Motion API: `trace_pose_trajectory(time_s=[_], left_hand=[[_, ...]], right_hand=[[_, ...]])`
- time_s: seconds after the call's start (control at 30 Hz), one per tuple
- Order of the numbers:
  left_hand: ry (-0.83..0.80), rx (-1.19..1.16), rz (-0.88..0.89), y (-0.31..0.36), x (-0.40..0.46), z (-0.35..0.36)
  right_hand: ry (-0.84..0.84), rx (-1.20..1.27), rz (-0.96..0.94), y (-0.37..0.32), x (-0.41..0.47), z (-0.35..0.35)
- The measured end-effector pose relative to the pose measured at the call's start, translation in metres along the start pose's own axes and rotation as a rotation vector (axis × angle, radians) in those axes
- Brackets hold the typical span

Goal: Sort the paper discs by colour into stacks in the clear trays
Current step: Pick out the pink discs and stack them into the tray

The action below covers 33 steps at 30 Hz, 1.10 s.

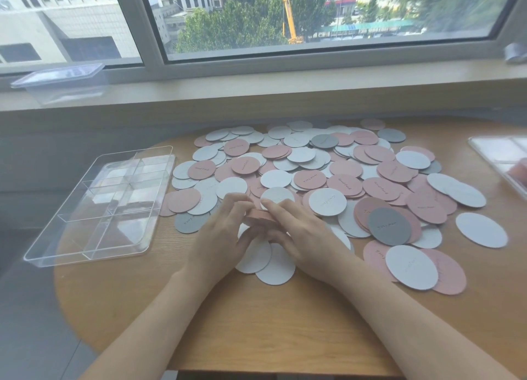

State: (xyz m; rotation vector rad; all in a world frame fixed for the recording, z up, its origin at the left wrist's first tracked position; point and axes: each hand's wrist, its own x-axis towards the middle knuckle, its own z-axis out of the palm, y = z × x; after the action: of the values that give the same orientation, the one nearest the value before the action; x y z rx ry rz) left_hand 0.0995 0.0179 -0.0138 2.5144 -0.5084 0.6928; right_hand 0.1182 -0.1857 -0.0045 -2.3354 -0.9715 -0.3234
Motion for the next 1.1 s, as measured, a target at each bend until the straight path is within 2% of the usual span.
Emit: trace_pose_trajectory(time_s=[0.2,0.4,0.57,0.63,0.7,0.77,0.83,0.9,1.03,1.1], left_hand=[[-0.102,0.021,0.008,0.005,0.001,0.001],[-0.164,0.124,0.029,0.007,-0.001,0.006],[-0.170,-0.005,-0.002,0.007,0.001,-0.003],[-0.016,-0.044,-0.082,0.000,0.004,-0.011],[0.196,0.069,-0.228,-0.016,0.006,-0.020],[0.254,0.199,-0.434,-0.037,0.005,-0.027],[0.185,0.307,-0.598,-0.055,0.003,-0.032],[0.088,0.384,-0.673,-0.062,0.003,-0.036],[-0.064,0.406,-0.744,-0.065,0.000,-0.035],[-0.082,0.434,-0.740,-0.066,0.000,-0.034]], right_hand=[[0.063,0.005,0.018,0.005,0.000,-0.001],[0.022,-0.107,0.021,0.004,0.001,0.006],[0.022,-0.027,0.040,0.007,0.001,0.006],[0.042,-0.001,0.057,0.007,0.001,0.004],[0.048,0.009,0.068,0.007,0.000,0.003],[0.058,0.022,0.063,0.007,0.001,0.002],[0.062,0.029,0.058,0.006,0.001,0.002],[0.060,0.032,0.057,0.007,0.001,0.003],[0.065,0.043,0.067,0.007,0.001,0.002],[0.063,0.049,0.070,0.006,0.001,0.002]])
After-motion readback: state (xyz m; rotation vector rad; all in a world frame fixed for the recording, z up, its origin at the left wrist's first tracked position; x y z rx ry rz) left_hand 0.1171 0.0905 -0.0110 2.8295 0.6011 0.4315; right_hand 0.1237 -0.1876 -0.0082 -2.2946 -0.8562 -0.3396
